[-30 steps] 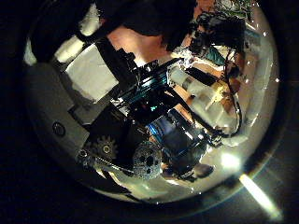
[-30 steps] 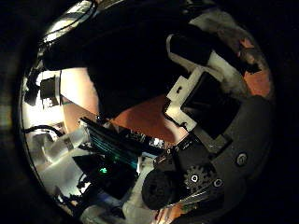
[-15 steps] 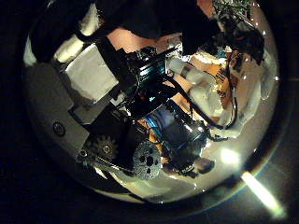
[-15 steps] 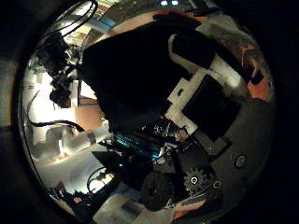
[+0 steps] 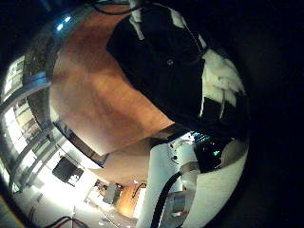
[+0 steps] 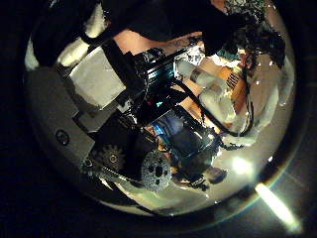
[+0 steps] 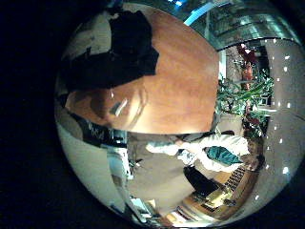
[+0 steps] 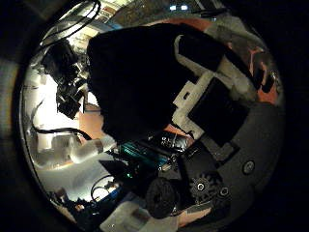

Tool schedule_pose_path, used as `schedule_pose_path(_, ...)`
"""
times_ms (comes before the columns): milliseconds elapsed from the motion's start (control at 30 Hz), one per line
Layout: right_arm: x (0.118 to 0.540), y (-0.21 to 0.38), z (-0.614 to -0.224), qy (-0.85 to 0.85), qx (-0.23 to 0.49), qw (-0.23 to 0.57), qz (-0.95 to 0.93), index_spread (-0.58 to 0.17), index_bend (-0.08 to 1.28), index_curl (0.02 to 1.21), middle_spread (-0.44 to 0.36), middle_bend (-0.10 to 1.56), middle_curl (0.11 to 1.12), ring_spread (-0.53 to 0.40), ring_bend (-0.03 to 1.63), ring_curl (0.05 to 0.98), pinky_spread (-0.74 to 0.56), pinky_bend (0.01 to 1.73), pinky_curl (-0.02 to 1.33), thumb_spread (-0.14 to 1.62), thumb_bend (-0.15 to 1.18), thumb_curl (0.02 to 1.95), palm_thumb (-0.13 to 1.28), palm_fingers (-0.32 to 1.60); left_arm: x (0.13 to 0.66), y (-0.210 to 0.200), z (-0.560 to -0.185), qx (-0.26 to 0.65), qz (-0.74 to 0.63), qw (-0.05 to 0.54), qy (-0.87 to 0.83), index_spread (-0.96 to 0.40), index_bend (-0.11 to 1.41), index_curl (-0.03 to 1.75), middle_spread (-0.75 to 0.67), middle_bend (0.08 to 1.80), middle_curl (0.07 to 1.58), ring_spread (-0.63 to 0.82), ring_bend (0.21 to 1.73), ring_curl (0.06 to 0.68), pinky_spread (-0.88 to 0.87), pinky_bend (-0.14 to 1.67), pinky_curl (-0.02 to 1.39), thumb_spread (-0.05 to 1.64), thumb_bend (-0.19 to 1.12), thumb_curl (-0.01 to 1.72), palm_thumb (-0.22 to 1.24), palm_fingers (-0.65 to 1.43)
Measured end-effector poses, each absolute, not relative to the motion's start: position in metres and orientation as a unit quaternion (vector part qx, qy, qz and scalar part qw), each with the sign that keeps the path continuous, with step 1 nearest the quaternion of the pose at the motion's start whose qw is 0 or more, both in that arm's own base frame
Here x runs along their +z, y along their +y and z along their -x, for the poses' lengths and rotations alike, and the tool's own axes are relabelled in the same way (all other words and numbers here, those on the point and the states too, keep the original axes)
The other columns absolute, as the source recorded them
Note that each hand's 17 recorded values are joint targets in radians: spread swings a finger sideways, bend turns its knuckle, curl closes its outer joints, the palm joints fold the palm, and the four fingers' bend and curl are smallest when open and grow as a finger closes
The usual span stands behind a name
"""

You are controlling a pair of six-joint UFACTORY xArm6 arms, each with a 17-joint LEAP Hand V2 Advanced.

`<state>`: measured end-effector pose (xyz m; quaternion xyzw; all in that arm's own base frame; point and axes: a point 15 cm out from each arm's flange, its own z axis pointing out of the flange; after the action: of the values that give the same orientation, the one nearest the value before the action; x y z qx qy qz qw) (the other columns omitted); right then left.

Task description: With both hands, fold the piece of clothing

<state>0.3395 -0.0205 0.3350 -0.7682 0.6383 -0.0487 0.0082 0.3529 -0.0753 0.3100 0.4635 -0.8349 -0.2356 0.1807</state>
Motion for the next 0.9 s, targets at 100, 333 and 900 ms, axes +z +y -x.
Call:
schedule_pose_path(100,0.349,-0.027,-0.363,0.648,-0.055,0.017,0.76,-0.293,1.04,0.92,-0.147,1.28,0.81,-0.207,1.4,0.698,-0.19,1.37,0.69,1.19,-0.01,0.61,0.96,1.1,0.312,-0.067,-0.362,-0.239,-0.473,0.185,-0.828,-0.58,0.18,1.53,-0.7,0.8,1.15,-0.45,1.35,0.525,-0.63,1.08,0.77,1.12,-0.01,0.68,0.82,1.01)
schedule_pose_path(333,0.361,-0.027,-0.436,0.667,-0.048,0.05,0.742,-0.291,1.03,0.93,-0.145,1.29,0.8,-0.206,1.4,0.704,-0.2,1.34,0.72,1.18,-0.01,0.62,0.98,1.1,0.301,-0.057,-0.401,-0.243,-0.492,0.194,-0.813,-0.56,0.18,1.54,-0.7,0.8,1.16,-0.45,1.35,0.526,-0.64,1.08,0.77,1.12,-0.01,0.67,0.82,1.01)
schedule_pose_path(900,0.241,-0.014,-0.602,0.694,-0.003,0.021,0.72,-0.3,1.01,0.94,-0.147,1.3,0.8,-0.212,1.39,0.723,-0.2,1.31,0.8,1.2,-0.02,0.62,0.94,1.06,0.204,-0.018,-0.489,-0.213,-0.588,0.132,-0.769,-0.52,0.18,1.52,-0.69,0.8,1.14,-0.46,1.32,0.525,-0.65,1.02,0.79,1.08,-0.03,0.64,0.8,0.92)
